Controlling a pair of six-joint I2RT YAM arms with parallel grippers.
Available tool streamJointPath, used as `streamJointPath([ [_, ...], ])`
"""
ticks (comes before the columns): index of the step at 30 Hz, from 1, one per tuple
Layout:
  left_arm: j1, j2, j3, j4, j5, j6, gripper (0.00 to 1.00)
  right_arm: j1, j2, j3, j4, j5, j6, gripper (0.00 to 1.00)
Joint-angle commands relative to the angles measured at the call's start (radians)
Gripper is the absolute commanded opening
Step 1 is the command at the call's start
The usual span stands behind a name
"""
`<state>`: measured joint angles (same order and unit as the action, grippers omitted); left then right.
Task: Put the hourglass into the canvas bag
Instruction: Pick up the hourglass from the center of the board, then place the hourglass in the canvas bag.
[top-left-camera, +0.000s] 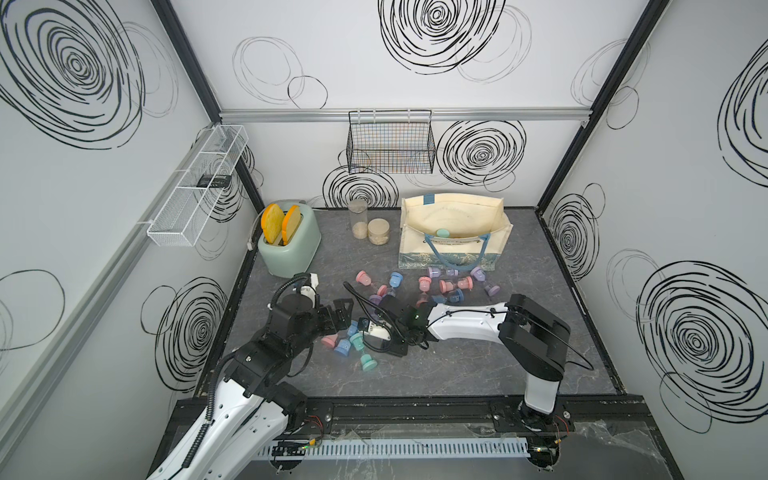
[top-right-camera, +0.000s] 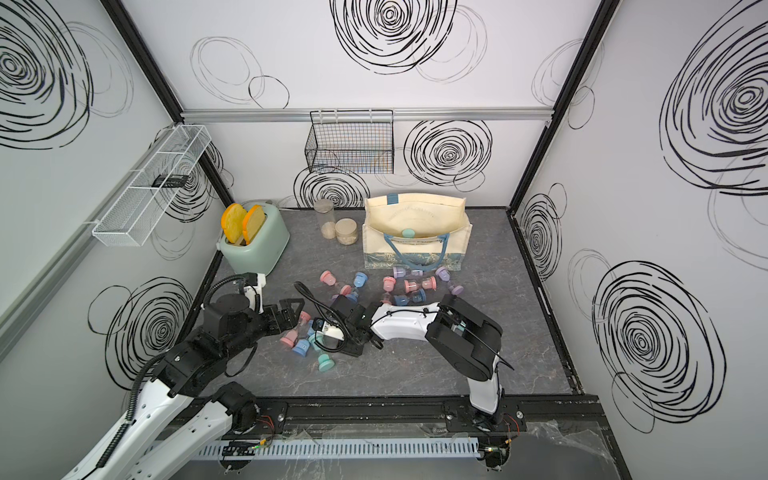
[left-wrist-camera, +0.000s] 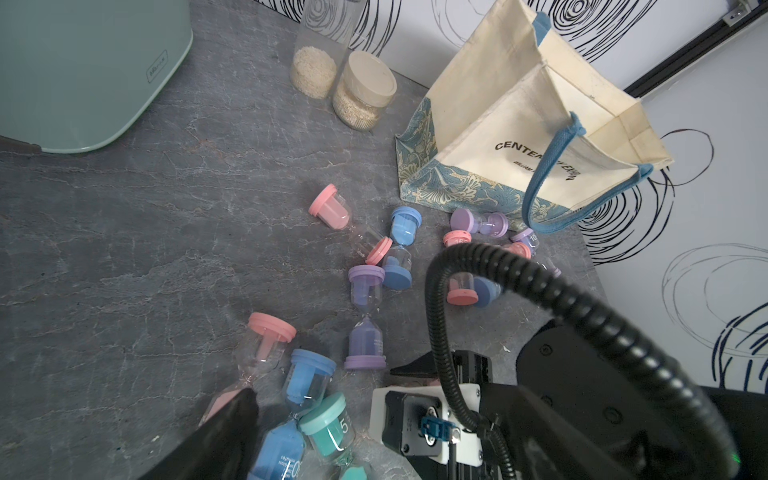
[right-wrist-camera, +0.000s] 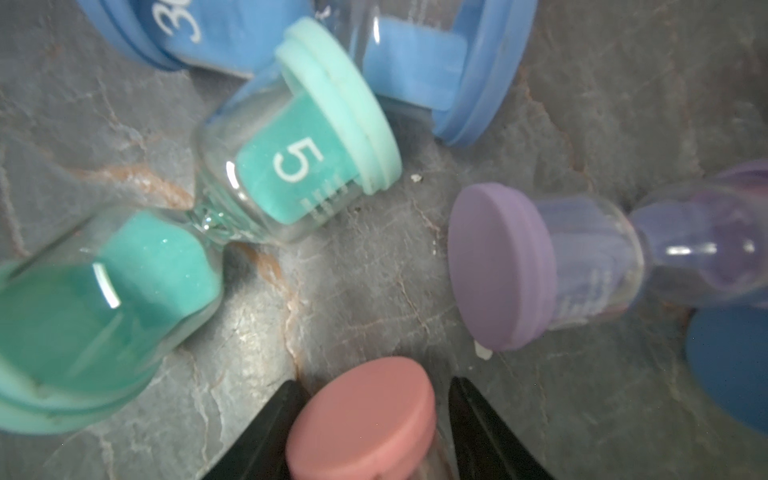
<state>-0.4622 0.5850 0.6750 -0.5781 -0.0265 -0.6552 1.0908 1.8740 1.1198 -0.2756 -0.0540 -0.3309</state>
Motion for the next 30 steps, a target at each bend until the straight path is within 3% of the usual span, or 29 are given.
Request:
streamJointPath([
  [1,0.012,-0.007,-0.011,0.027,0.001,-0.009,0.96,-0.017,-0.004,0.004,-0.016,-0.01,-0.013,0.56],
  [15,0.017,0.003,0.009,0.051,0.02,-0.004,0.96,-0.085,-0.138,-0.035,0.04,-0.081,0.049,0.45],
  [30,0.017,0.076,0.096,0.133,0.075,0.018,0.96,-0.218,-0.387,-0.023,0.088,-0.159,0.192,0.42],
])
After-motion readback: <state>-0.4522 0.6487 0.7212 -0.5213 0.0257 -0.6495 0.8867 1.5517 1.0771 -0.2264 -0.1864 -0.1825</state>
